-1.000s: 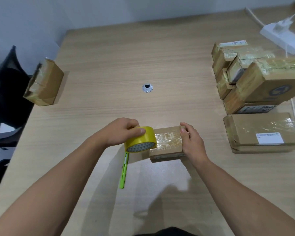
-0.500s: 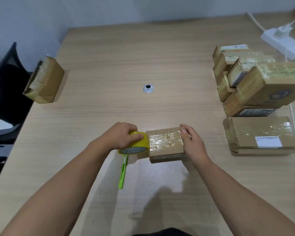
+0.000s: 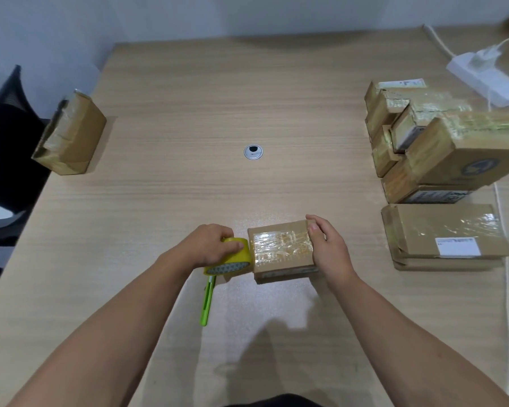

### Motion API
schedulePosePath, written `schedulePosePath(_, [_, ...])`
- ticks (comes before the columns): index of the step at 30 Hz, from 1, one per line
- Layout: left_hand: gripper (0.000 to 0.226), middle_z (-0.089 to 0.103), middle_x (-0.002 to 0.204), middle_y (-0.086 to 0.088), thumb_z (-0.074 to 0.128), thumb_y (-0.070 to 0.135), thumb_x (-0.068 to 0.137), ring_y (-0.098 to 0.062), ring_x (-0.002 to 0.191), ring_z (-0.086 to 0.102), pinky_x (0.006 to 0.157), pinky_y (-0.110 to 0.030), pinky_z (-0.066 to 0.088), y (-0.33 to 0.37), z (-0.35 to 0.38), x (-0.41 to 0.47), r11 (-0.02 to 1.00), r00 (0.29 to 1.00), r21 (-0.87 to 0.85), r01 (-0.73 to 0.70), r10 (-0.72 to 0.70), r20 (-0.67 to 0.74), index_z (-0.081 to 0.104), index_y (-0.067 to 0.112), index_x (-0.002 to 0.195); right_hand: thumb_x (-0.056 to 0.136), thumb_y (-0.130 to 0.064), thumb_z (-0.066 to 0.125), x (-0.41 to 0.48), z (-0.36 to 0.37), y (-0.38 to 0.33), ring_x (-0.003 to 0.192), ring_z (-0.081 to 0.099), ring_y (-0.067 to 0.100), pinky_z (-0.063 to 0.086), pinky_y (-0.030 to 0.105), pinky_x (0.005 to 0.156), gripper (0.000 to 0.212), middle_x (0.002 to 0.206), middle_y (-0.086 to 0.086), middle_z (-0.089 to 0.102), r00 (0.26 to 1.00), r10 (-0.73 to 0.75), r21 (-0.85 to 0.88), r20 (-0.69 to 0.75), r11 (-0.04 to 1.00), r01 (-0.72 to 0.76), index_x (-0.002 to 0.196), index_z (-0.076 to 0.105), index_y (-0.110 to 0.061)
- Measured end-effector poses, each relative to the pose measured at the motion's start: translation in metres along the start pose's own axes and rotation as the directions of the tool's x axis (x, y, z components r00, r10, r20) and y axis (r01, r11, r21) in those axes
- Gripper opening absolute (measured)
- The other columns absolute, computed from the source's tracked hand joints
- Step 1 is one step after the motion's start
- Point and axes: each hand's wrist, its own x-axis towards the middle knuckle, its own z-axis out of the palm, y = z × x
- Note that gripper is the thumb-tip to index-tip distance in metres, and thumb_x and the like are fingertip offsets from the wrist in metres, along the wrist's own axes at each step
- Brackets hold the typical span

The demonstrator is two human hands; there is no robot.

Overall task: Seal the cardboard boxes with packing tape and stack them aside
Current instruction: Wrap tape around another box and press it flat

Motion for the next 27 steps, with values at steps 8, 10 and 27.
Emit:
schedulePosePath(8, [0.03, 0.069, 0.098, -0.004, 0.061, 0.046, 0.095, -0.02, 0.092, 0.062, 0.078, -0.033, 0.05, -0.002, 0.002, 0.001, 0.988, 0.999, -0.146, 0.041, -0.042, 0.001, 0.073, 0.019, 0.1, 0.109, -0.023, 0.035, 0.001, 0.012, -0.011, 0.121, 0.049, 0.016, 0.035, 0.03, 0.098, 0.036, 0.139, 0.003, 0.052, 0.988, -0.13, -0.416, -0.078, 0.905, 0.086, 0.14, 0.053, -0.02])
schedulePosePath(10, [0.029, 0.068, 0.101, -0.003, 0.062, 0.045, 0.094, -0.021, 0.095, 0.061, 0.077, -0.031, 0.048, -0.003, 0.006, 0.001, 0.982, 0.999, -0.182, 0.042, -0.046, -0.017, 0.073, 0.02, 0.104, 0.105, -0.016, 0.038, 0.0, 0.016, -0.013, 0.141, 0.035, 0.025, 0.029, 0.047, 0.113, 0.042, 0.151, 0.003, 0.041, 0.975, -0.202, -0.677, -0.088, 0.73, 0.09, 0.145, 0.047, -0.026])
schedulePosePath(27, [0.008, 0.063, 0.099, -0.004, 0.056, 0.018, 0.095, -0.025, 0.097, 0.057, 0.072, -0.029, 0.036, -0.061, 0.079, -0.026, 0.841, 0.888, -0.447, 0.306, -0.422, -0.185, 0.057, 0.016, 0.103, 0.104, -0.05, 0.029, -0.01, 0.045, -0.02, 0.139, 0.031, 0.012, -0.001, 0.044, 0.121, 0.037, 0.133, -0.013, 0.054, 0.953, -0.246, -0.818, 0.175, 0.502, 0.28, 0.122, 0.06, -0.037])
